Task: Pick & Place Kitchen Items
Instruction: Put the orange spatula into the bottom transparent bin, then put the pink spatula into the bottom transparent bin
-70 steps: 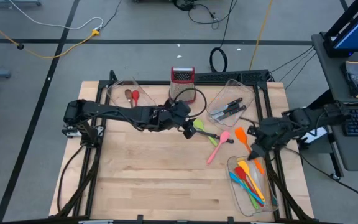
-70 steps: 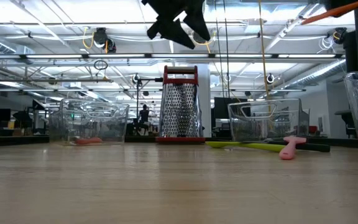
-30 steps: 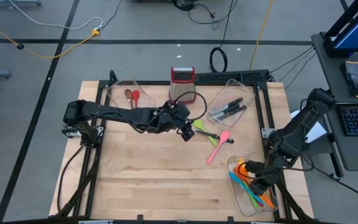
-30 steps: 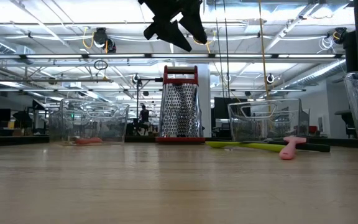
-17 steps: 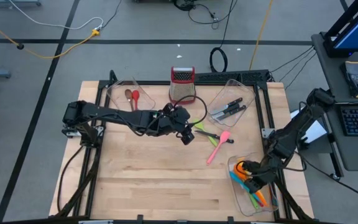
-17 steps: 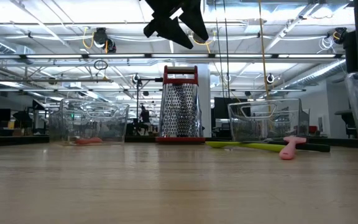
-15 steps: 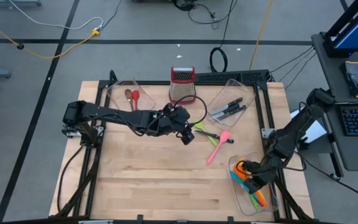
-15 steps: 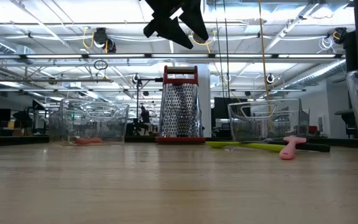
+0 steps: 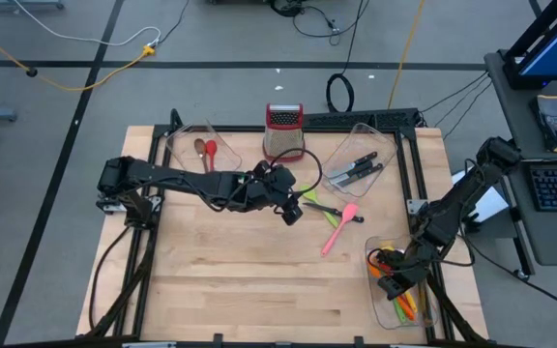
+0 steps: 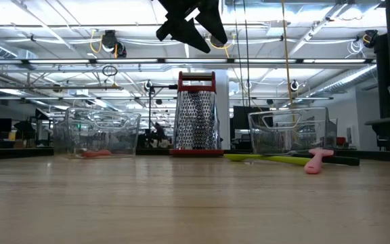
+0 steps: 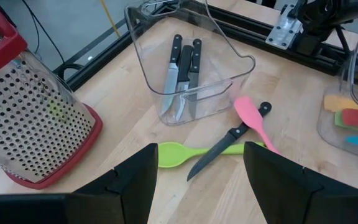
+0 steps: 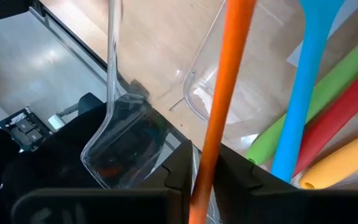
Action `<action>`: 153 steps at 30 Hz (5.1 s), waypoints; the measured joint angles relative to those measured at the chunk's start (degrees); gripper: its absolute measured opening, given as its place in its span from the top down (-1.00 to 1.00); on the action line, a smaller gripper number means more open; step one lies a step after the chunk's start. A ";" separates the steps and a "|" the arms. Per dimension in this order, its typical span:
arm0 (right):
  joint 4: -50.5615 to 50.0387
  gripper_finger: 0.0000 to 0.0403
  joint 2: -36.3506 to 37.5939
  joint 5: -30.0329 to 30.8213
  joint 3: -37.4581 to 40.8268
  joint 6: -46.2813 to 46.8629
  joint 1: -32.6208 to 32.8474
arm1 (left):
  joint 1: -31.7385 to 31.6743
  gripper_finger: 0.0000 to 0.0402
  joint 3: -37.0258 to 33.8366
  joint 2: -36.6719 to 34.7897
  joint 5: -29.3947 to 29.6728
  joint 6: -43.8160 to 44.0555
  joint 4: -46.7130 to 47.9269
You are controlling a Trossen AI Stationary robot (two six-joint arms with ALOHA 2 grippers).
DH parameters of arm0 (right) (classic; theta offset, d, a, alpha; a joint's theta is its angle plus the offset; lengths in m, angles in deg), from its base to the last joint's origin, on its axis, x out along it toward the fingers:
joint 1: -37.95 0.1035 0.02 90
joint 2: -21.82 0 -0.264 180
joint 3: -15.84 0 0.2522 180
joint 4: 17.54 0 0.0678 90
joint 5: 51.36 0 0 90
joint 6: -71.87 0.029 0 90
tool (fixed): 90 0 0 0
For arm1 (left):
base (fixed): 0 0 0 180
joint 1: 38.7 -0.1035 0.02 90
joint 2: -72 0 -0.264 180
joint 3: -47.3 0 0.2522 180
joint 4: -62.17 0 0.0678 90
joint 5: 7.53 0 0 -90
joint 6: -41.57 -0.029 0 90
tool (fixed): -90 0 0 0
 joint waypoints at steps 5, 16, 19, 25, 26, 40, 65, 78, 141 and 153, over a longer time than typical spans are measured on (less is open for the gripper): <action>0.01 0.63 0.00 0.02 0.00 0.39 0.00 | 0.00 -0.20 0.00 0.00 0.00 0.00 -0.03; 2.85 0.37 1.64 -0.02 -0.02 0.40 0.00 | 0.00 -0.20 0.00 -0.01 0.02 -0.04 -0.06; 4.07 0.39 3.55 0.09 -0.02 0.42 -0.01 | 0.00 -0.20 0.00 -0.01 0.02 -0.04 -0.08; 6.48 0.59 7.49 0.11 -0.04 1.02 0.00 | 0.11 -0.20 0.00 0.01 0.00 -0.04 -0.14; 6.68 0.64 8.01 0.11 -0.05 1.01 0.00 | 0.11 -0.20 0.00 0.00 0.00 -0.07 -0.14; 17.39 0.99 15.19 6.79 -0.11 -17.15 -0.07 | 0.11 -0.20 0.00 0.00 -4.10 -0.12 -0.14; 18.63 1.00 32.19 30.16 -0.13 -83.21 -7.44 | 0.42 -0.20 0.02 -0.01 -5.53 7.88 -11.42; -3.92 1.00 45.41 29.83 -0.11 -88.41 -14.57 | 3.09 -0.20 0.02 0.01 -5.55 10.77 -13.05; -24.74 1.00 52.76 34.34 -1.44 -91.78 -27.85 | -0.47 -0.20 25.11 31.90 -21.26 7.56 -1.81; -24.30 1.00 52.76 34.35 -1.44 -92.09 -27.85 | 1.50 -0.20 25.20 35.02 -24.44 14.27 -3.91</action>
